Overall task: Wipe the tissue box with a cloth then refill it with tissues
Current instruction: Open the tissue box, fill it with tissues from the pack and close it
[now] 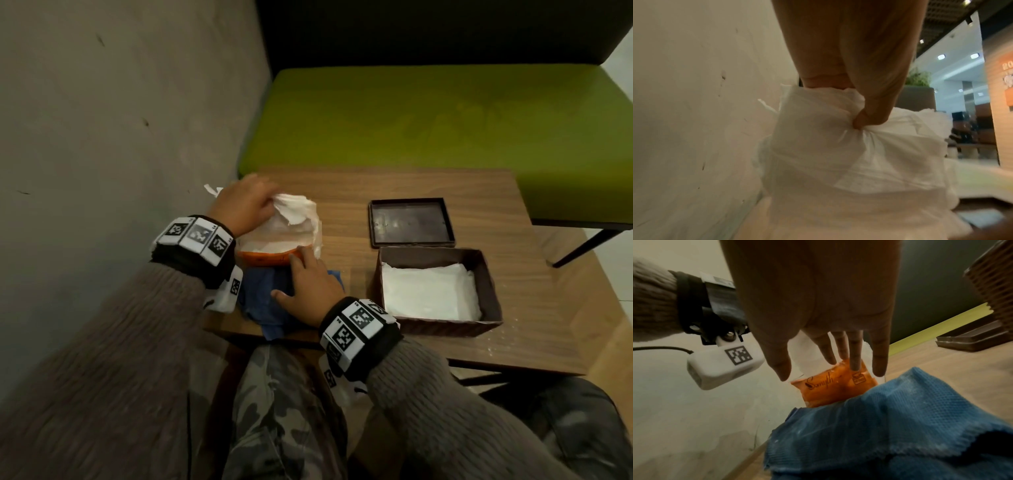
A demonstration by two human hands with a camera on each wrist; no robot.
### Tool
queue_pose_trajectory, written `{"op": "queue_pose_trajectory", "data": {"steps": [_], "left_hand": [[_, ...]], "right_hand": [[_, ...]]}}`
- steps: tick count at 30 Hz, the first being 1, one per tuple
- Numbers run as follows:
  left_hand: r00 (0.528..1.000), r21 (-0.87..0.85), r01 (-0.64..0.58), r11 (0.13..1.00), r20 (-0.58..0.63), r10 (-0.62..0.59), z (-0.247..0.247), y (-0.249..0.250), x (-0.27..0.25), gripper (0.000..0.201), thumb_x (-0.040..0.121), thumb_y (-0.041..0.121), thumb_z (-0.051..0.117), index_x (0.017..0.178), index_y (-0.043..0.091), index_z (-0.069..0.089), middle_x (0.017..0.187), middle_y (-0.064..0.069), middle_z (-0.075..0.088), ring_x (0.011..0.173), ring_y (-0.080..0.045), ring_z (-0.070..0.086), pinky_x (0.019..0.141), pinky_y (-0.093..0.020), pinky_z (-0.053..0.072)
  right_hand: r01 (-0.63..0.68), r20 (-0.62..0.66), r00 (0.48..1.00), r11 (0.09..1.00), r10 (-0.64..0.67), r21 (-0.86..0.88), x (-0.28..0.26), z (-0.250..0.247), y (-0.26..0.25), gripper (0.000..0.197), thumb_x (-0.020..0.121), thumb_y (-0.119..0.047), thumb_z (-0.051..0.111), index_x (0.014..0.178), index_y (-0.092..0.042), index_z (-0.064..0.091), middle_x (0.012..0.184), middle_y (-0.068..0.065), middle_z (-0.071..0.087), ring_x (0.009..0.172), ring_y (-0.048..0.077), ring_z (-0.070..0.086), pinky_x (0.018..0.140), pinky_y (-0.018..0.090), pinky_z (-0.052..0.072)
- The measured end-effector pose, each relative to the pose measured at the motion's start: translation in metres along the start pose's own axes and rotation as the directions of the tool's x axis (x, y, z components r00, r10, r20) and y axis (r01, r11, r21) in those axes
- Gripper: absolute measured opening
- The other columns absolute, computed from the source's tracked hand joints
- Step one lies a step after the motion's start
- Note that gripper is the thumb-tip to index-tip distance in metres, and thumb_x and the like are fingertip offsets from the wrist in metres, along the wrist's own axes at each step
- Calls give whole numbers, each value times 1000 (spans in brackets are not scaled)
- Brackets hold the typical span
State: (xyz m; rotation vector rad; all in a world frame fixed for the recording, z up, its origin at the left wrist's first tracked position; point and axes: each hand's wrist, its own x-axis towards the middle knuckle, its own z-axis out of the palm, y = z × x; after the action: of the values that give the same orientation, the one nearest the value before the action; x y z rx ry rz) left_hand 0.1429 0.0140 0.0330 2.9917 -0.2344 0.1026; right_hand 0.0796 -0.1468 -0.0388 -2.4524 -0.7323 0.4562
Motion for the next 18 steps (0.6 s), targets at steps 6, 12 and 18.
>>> {"op": "queue_pose_trajectory", "data": {"steps": [6, 12, 18], "left_hand": [[937, -472, 202, 858, -161, -310, -44, -3, -20, 37, 71, 23, 54, 104, 10, 66, 97, -16, 67, 86, -27, 61, 75, -35, 47], [842, -941, 245, 233, 87, -532, -38, 28, -57, 19, 87, 2, 51, 85, 19, 61, 70, 11, 71, 70, -7, 65, 63, -21, 52], [830, -936, 299, -186, 352, -433, 5, 89, -93, 23, 92, 9, 48, 110, 15, 60, 95, 2, 72, 90, -14, 66, 66, -23, 54]], "right_hand": [[-22, 10, 1000, 994, 21, 110, -1, -4, 6, 68, 92, -45, 53, 145, -8, 30, 155, 8, 23, 140, 27, 26, 110, 44, 34], [95, -249, 959, 680, 133, 727, -22, -30, 1, 44, 99, -45, 33, 119, -15, 59, 120, 9, 63, 113, 22, 57, 100, 40, 43], [-93, 56, 975, 167, 213, 981, -60, -89, 24, 74, 84, -73, 39, 133, -20, 51, 127, 3, 62, 115, 17, 60, 99, 37, 47]]}}
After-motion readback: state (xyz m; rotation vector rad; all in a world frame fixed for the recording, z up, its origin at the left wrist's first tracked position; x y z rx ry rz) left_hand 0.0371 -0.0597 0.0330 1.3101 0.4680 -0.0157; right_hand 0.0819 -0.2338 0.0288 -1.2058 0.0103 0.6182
